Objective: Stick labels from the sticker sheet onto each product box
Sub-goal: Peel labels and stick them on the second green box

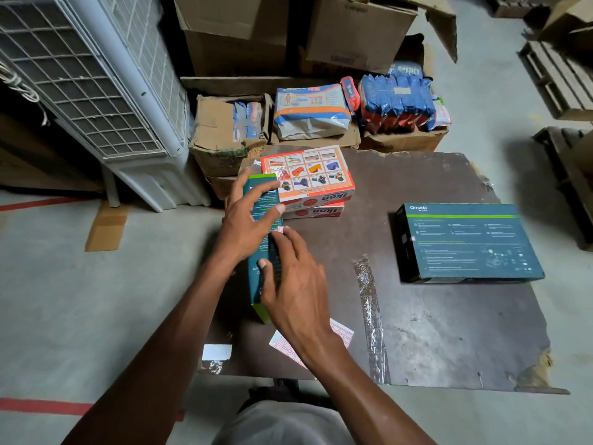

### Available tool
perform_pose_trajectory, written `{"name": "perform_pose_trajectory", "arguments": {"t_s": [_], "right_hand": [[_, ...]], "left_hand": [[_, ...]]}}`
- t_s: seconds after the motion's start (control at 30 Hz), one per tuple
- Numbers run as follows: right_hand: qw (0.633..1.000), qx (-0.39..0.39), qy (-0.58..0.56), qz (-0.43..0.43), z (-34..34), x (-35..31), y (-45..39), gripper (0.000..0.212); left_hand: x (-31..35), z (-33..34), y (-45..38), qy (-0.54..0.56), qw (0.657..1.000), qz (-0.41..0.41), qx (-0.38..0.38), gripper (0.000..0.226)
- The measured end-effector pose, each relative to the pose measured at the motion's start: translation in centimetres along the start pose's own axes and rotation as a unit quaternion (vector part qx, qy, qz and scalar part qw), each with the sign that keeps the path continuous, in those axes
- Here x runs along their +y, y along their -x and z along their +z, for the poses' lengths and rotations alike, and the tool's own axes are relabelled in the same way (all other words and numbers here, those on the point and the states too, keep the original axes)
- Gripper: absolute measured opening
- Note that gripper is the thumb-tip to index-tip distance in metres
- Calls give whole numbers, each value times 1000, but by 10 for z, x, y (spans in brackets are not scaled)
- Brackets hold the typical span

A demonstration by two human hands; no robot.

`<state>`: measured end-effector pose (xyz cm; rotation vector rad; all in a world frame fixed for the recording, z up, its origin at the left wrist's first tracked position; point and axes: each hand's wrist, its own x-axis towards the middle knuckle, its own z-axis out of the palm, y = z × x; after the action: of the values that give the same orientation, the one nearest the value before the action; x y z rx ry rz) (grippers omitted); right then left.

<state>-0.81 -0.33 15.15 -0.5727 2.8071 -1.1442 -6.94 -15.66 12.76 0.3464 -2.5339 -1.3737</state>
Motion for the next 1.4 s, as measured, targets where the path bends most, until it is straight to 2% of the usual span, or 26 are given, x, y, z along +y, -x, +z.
{"name": "perform_pose_trajectory", "arguments": {"t_s": [0.13, 0.2, 0.3, 0.37, 0.43, 0.5, 0.57, 0.67, 0.77, 0.83, 0.9, 1.07, 1.27, 1.33, 1.4], "right_hand": [[998, 6, -67, 13, -1, 6, -6, 51], [993, 3, -109, 38, -5, 8, -7, 58], [994, -19, -95, 49, -13, 7, -8, 72], [996, -42, -57, 57, -17, 5, -9, 78], [996, -53, -20, 74, -21, 5, -10, 82], [994, -56, 17, 96, -23, 9, -11, 87], [991, -50, 35, 122, -26, 15, -14, 90], [986, -53, 24, 155, -33, 31, -23, 94], [981, -72, 32, 178, -42, 48, -35, 93], [979, -70, 26, 189, -47, 58, -40, 90], [980, -68, 29, 186, -50, 67, -43, 91], [980, -52, -33, 187, -57, 89, -44, 83], [977, -29, -92, 190, -87, 112, -38, 83], [965, -11, -141, 221, -104, 127, -38, 82], [944, -8, -217, 248, -122, 143, -38, 77]], "left_hand": [[-3, 4, 0, 24, 1000, -5, 15, 42], [-2, 7, -1, 26, 1000, -6, 17, 42], [1, 13, -3, 46, 999, -6, 13, 36], [8, 18, -4, 119, 993, -25, -1, 37], [19, 18, -1, 267, 963, -45, -13, 44], [30, 15, 4, 391, 917, -74, -22, 46], [29, 12, 7, 418, 899, -133, -11, 43], [1, 17, 17, 387, 895, -220, 35, 37], [-44, 31, 36, 291, 904, -309, 56, 29], [-71, 45, 55, 243, 895, -374, 30, 20], [-94, 61, 73, 212, 882, -421, -19, 29], [-124, 90, 93, 158, 868, -463, -86, 72], [-105, 92, 93, 133, 877, -457, -60, 82], [-109, 88, 92, 164, 877, -447, -58, 84], [-115, 86, 93, 218, 863, -452, -58, 89]]}}
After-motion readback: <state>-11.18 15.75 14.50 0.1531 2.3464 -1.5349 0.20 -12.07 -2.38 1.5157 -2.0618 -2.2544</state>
